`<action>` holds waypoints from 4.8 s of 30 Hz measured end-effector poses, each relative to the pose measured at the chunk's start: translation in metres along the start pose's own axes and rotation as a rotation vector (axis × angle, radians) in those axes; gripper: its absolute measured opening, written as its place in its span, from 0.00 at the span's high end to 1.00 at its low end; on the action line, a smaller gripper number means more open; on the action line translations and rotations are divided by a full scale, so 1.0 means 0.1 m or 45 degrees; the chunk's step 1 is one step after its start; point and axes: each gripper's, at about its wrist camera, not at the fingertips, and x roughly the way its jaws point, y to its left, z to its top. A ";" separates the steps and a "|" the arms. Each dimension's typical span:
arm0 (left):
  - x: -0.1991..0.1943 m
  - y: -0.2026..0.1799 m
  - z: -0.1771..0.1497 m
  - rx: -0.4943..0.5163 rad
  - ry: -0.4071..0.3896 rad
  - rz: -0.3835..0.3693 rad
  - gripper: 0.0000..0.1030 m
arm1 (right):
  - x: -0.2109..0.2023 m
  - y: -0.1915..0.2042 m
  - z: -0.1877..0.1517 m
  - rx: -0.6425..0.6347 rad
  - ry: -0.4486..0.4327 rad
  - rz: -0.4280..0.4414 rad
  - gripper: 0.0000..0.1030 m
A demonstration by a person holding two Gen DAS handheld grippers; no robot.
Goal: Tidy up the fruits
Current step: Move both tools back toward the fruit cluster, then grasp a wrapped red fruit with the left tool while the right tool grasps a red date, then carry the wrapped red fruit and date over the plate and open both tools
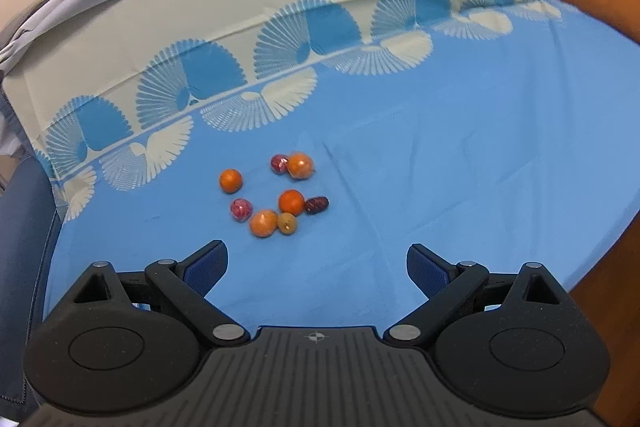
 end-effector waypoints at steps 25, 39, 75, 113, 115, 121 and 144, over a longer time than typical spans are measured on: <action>4.29 0.77 -0.77 0.040 0.498 0.069 0.01 | 2.36 0.04 0.00 -0.293 -0.023 -0.226 0.06; 4.97 0.72 -0.74 0.029 0.547 0.173 0.36 | 2.47 0.02 -0.09 -0.373 -0.179 -0.156 0.67; 2.21 0.89 -1.13 0.035 0.220 0.262 0.69 | 0.52 0.30 -0.32 -0.254 -0.356 0.002 0.76; 0.41 1.94 -2.88 -0.248 0.053 0.372 0.69 | -0.97 1.88 -1.47 -0.689 -0.034 0.492 0.76; 0.42 1.95 -2.88 -0.249 0.058 0.372 0.69 | -0.97 1.87 -1.46 -0.692 -0.030 0.492 0.76; 0.49 2.00 -2.86 -0.255 0.070 0.377 0.69 | -0.91 1.88 -1.46 -0.682 -0.006 0.478 0.76; 0.91 2.38 -2.45 -0.302 0.107 0.358 0.69 | -0.38 2.22 -1.35 -0.742 0.057 0.448 0.76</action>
